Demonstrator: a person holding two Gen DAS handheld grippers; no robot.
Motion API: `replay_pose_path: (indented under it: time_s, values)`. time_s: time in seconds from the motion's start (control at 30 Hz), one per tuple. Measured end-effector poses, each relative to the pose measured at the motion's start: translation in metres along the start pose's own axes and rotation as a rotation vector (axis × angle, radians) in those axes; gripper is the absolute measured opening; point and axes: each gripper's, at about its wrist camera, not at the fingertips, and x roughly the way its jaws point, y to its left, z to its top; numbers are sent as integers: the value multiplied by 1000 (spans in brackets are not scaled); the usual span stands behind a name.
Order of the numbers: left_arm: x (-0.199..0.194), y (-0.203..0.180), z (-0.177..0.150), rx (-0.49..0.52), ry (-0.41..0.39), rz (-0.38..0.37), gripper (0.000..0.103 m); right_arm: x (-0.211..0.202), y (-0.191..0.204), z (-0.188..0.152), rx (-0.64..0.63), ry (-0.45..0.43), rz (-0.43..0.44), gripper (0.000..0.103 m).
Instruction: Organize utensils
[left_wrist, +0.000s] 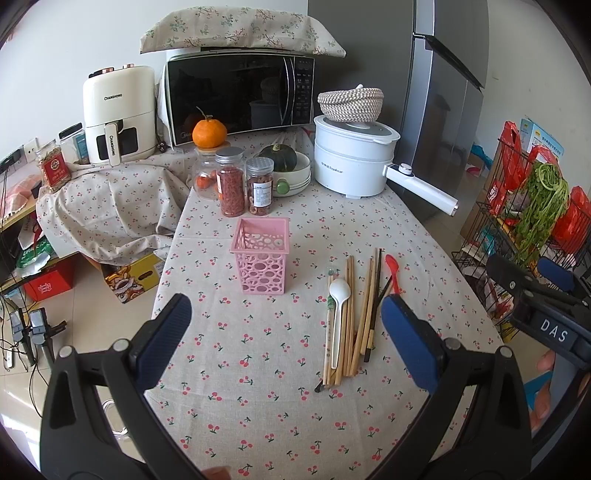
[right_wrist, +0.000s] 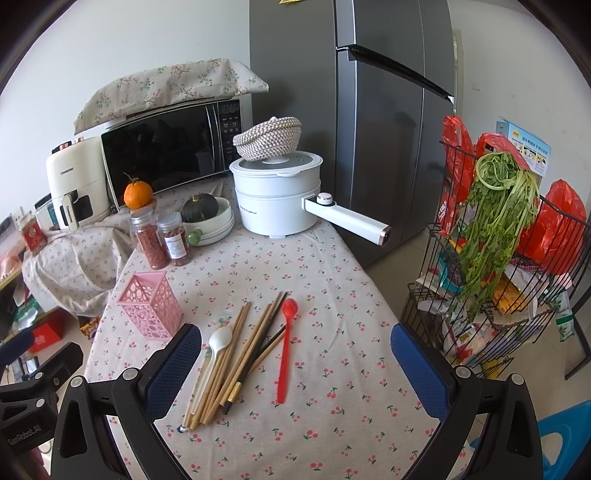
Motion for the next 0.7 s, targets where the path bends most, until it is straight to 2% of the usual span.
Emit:
replay_pose_path:
  time_s: [0.7]
  values:
    - [7,0,2,17,28,6,102,2,0,-1,-10,-3,4,103]
